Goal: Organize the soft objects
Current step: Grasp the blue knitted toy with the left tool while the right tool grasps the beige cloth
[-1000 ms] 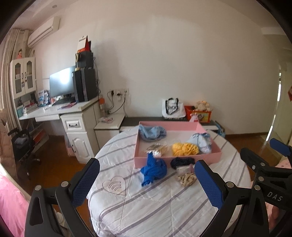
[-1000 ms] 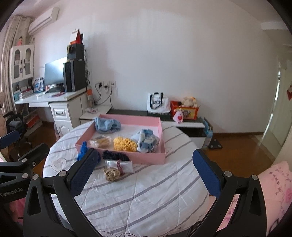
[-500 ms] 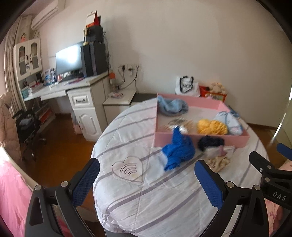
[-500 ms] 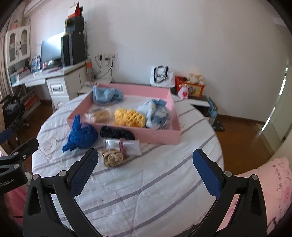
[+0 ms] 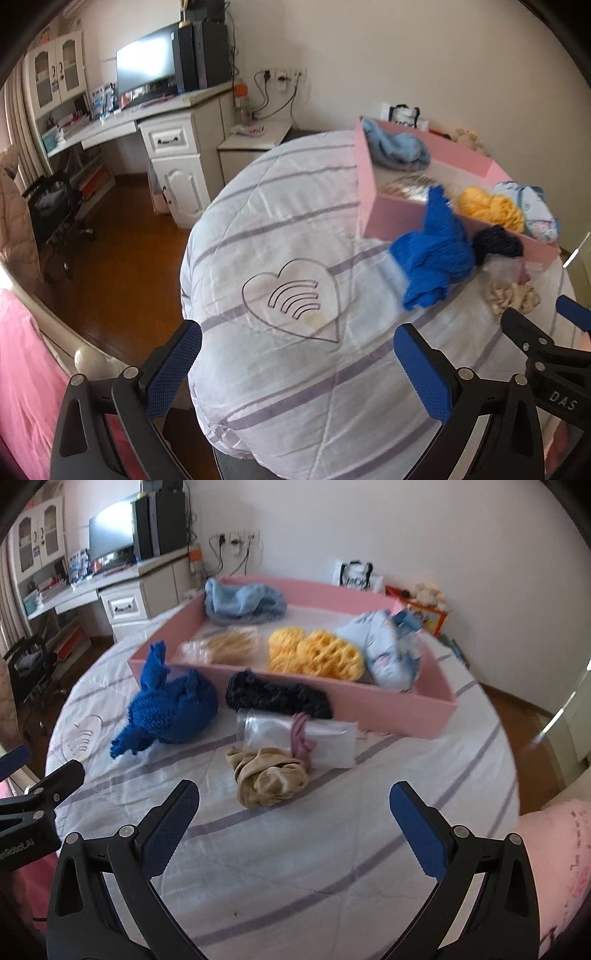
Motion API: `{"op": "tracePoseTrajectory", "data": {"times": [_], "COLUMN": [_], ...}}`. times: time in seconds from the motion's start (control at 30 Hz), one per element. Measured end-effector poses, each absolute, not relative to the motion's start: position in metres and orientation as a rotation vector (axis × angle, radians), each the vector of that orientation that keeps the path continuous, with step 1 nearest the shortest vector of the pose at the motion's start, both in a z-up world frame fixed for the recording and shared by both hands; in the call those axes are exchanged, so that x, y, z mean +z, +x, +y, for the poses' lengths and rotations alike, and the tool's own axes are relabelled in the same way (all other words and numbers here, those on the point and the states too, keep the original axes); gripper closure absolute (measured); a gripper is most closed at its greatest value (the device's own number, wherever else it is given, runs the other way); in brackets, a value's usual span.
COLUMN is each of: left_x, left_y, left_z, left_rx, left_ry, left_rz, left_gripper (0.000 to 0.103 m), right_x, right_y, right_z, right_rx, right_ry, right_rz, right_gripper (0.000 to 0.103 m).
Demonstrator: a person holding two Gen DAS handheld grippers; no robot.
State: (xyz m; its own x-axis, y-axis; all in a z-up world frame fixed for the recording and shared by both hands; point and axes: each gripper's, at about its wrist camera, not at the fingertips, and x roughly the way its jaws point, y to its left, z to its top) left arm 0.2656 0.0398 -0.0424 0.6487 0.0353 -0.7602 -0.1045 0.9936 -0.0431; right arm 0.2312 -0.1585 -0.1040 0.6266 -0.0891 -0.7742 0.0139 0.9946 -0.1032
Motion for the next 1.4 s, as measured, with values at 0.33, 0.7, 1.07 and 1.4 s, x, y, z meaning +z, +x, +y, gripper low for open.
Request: {"op": "tracePoseTrajectory", "data": {"times": [0.33, 0.7, 1.07, 1.4], "left_x": [-0.063, -0.05, -0.041, -0.049], "left_y": [0.275, 0.269, 0.279, 0.323], "left_z": [0.058, 0.044, 0.002, -0.03], "left_rx": [0.095, 0.063, -0.002, -0.04], "left_ry": [-0.124, -0.115, -0.068, -0.043], "left_rz": [0.909, 0.89, 0.894, 0.922], "left_gripper": [0.0, 0.0, 0.0, 0.0], "right_x": [-0.123, -0.108, -0.096, -0.101], "right_y": [0.254, 0.233, 0.22, 0.241], "right_z": [-0.152, -0.181, -0.233, -0.278], "right_rx": [-0.02, -0.035, -0.138, -0.203], "right_ry": [-0.029, 0.01, 0.075, 0.116], "right_rz": [0.965, 0.925, 0.87, 0.854], "right_gripper": [0.047, 0.07, 0.069, 0.069]}}
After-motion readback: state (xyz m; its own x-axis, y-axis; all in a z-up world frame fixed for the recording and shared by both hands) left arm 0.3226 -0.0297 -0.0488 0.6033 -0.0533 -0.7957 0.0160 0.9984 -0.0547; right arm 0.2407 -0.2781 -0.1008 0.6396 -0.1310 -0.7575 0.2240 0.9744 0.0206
